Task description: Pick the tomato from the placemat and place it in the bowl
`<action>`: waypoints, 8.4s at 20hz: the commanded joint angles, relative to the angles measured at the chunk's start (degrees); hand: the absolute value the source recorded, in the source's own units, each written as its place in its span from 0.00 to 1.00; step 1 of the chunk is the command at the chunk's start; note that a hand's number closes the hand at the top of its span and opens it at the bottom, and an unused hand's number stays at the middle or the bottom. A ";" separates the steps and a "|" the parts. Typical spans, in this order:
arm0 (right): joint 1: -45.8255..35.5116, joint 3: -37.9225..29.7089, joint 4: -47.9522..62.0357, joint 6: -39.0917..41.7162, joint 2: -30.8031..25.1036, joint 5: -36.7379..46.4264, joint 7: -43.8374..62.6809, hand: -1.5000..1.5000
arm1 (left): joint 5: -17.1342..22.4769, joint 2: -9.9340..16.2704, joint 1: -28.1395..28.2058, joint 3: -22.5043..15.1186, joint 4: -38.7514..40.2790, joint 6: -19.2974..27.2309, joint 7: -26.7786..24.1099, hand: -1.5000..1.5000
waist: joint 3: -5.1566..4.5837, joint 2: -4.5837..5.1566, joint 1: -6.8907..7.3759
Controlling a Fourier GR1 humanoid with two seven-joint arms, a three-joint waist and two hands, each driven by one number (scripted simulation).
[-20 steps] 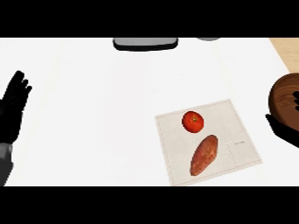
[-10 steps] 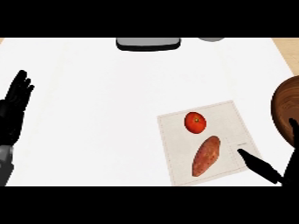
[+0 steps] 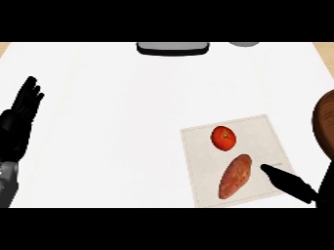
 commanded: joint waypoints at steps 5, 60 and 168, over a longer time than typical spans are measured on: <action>-12.36 1.80 0.46 26.95 4.36 -4.01 17.76 0.00 | -0.34 -1.51 -1.41 -1.12 -0.87 -0.16 1.09 0.50 | 0.17 0.59 2.32; -26.85 -10.11 44.90 33.64 20.31 -12.71 6.79 1.00 | -6.72 -7.37 1.97 4.99 -2.39 -4.24 1.33 0.50 | 0.53 0.27 0.51; 9.47 -93.92 18.45 36.30 7.06 -76.58 -51.40 0.00 | -14.46 -12.82 1.77 15.16 -4.84 -13.45 5.19 0.50 | 0.51 0.13 -0.25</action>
